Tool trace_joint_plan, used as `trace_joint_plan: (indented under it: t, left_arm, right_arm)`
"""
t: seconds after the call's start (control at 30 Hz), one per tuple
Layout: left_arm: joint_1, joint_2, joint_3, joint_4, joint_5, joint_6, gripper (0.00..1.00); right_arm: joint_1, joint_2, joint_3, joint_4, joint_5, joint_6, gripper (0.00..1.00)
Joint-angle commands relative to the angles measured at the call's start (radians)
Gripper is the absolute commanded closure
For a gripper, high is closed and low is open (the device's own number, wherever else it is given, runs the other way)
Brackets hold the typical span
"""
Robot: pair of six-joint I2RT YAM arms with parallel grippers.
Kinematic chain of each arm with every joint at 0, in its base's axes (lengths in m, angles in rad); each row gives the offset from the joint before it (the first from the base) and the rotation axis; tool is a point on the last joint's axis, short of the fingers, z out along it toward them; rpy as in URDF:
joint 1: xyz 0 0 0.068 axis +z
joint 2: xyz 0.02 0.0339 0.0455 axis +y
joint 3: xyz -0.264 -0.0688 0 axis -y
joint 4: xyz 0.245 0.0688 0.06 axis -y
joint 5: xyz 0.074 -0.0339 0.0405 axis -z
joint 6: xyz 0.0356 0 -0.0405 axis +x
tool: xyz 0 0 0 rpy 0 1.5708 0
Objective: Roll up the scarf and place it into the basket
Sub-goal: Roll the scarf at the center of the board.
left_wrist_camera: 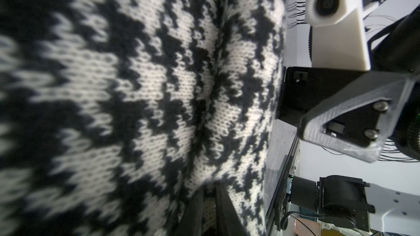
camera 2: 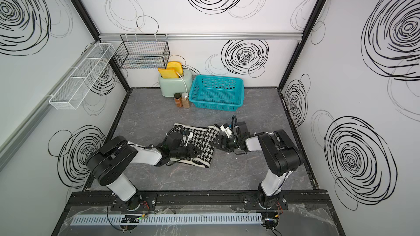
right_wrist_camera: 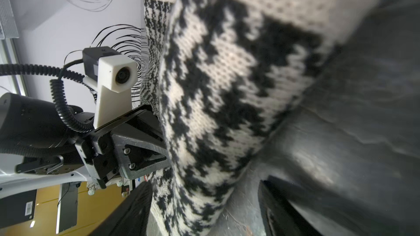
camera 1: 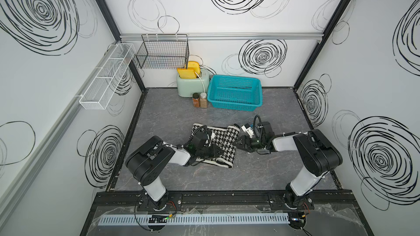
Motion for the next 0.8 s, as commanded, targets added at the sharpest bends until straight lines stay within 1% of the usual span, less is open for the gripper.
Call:
trace_joint_plan:
  t: [0.0,0.2,0.27,0.33,0.47,0.57,0.67,0.73,0.77]
  left_arm:
    - [-0.02,0.014,-0.038,-0.068,-0.026,-0.028,0.82]
    - [-0.03,0.019,-0.066,-0.041,-0.025,-0.048,0.82]
    - [-0.034,0.019,-0.08,-0.024,-0.026,-0.059,0.82]
    - [-0.038,0.02,-0.095,-0.01,-0.024,-0.072,0.82]
    - [-0.054,0.033,-0.105,0.045,-0.018,-0.094,0.82]
    - [-0.083,0.06,-0.084,0.069,-0.013,-0.112,0.83]
    - [-0.119,0.092,-0.051,0.104,-0.014,-0.142,0.82]
    - [-0.144,0.114,-0.025,0.132,-0.014,-0.163,0.82]
    - [-0.152,0.122,-0.013,0.143,-0.015,-0.171,0.82]
  right_arm:
    - [0.021,0.057,-0.041,0.097,-0.013,0.063,0.26]
    - [0.05,0.134,-0.048,0.181,-0.021,0.103,0.36]
    - [0.05,0.154,-0.062,0.249,-0.027,0.142,0.39]
    - [0.051,0.173,-0.071,0.312,-0.034,0.184,0.44]
    - [0.05,0.172,-0.068,0.342,-0.034,0.203,0.55]
    - [0.041,0.135,-0.06,0.326,-0.038,0.202,0.65]
    - [0.015,0.076,-0.051,0.282,-0.043,0.195,0.82]
    - [-0.012,0.023,-0.04,0.227,-0.042,0.178,0.94]
    - [-0.027,-0.004,-0.03,0.185,-0.041,0.159,0.98]
